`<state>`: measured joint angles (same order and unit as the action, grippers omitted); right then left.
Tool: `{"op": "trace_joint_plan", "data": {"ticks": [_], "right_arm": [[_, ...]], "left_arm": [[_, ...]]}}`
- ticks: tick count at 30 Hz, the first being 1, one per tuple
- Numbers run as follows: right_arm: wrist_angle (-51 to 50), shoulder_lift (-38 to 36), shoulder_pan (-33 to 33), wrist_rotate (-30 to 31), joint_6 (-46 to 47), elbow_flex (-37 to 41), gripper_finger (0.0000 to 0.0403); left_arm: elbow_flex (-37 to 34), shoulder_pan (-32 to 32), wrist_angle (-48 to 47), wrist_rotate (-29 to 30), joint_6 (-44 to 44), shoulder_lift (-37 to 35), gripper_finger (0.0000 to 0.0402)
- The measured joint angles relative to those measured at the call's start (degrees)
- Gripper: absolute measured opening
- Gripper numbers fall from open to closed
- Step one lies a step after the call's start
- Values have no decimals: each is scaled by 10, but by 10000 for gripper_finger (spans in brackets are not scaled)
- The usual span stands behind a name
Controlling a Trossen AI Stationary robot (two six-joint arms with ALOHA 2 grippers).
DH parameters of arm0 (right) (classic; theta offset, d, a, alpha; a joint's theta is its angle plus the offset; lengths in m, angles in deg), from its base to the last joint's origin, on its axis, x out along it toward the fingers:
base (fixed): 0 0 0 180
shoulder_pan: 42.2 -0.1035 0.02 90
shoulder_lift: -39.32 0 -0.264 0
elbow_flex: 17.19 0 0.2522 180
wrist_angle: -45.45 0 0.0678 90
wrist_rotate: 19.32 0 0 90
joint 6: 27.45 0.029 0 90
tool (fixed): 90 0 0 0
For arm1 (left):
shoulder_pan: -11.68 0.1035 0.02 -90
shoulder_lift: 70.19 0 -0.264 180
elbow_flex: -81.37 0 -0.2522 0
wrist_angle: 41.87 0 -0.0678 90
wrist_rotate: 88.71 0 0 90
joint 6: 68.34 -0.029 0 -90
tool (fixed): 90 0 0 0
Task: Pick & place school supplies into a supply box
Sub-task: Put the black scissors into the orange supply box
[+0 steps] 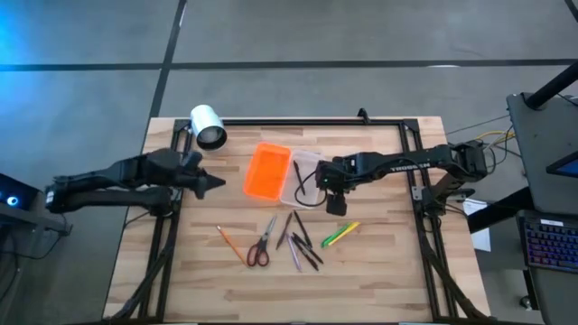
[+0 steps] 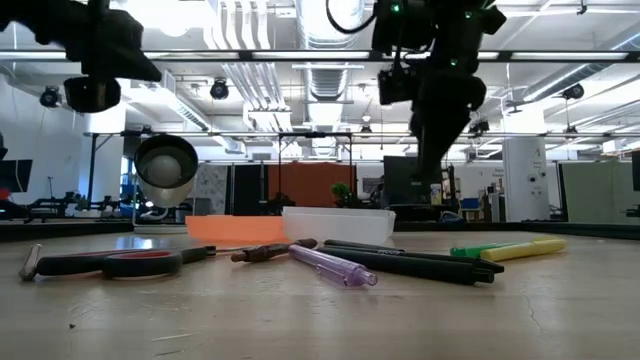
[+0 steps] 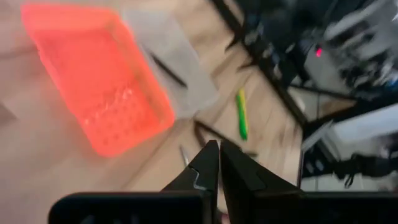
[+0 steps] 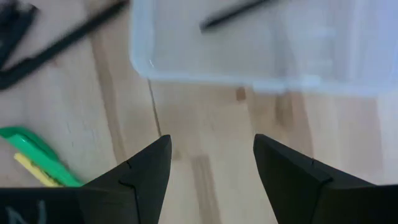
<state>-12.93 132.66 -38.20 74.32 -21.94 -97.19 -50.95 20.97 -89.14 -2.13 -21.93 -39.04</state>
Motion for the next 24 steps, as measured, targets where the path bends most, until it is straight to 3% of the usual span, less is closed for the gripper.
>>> {"op": "trace_joint_plan", "data": {"ticks": [6, 10, 14, 18, 21, 24], "right_arm": [[37, 3, 0, 0, -60, 0, 219], [35, 4, 0, 0, -57, 2, 219], [34, 4, 0, 0, -57, 8, 219], [34, 4, -1, 0, -57, 12, 219], [34, 1, -1, 0, -64, 16, 219], [34, 0, -1, -6, -72, 18, 219]], "left_arm": [[41, -90, -12, 29, 48, 64, 0], [61, -192, -27, 126, 127, 103, 0], [71, -300, -35, 236, 277, 160, 0], [110, -389, -33, 307, 417, 254, 0], [156, -420, -52, 311, 483, 347, 0], [210, -426, -102, 268, 541, 435, 0]]}}
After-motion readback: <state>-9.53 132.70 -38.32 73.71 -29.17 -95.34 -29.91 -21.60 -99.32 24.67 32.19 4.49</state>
